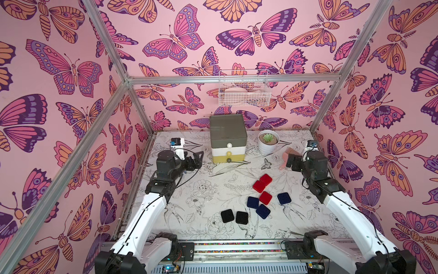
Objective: Place the brooch boxes into the drawer by color
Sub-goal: Open the drawer in the storage box.
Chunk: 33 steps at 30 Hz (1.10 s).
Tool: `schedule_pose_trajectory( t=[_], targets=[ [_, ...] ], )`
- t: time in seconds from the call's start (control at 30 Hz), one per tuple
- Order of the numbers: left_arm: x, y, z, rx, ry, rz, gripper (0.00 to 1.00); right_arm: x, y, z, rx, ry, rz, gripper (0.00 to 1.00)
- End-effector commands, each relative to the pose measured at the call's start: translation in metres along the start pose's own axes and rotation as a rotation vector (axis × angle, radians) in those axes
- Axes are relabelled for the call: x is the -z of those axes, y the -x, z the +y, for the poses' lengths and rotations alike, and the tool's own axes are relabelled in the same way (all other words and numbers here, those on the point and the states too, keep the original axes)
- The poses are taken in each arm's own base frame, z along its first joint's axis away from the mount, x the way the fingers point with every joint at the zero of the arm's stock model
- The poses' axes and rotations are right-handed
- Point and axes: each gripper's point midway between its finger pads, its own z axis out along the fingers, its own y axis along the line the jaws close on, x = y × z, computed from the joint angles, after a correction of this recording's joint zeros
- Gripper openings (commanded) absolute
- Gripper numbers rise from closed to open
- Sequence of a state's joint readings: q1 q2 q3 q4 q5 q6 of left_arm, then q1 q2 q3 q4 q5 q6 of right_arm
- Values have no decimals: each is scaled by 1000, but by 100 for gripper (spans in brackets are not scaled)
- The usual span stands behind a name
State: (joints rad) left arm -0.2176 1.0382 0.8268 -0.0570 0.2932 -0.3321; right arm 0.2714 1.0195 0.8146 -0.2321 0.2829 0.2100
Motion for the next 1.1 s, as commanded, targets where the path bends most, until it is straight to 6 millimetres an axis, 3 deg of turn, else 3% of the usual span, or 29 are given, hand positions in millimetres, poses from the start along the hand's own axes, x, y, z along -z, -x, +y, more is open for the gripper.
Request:
schedule_pose_trajectory(
  t=[0.0, 0.27, 0.3, 0.63, 1.07],
  targets=[
    [-1, -36, -36, 72, -37, 172, 98, 11, -26, 0, -2, -32, 157, 99],
    [-39, -66, -71, 86, 90, 302, 95, 13, -39, 5, -37, -29, 237, 100],
    [-52, -76, -68, 82, 133, 343, 95, 13, -40, 6, -35, -26, 249, 100],
    [-119, -68, -72, 60, 247, 401, 94, 14, -44, 16, -58, 19, 291, 98],
    [-161, -57, -64, 11, 327, 364, 89, 19, -50, 14, -56, 27, 286, 96]
  ],
)
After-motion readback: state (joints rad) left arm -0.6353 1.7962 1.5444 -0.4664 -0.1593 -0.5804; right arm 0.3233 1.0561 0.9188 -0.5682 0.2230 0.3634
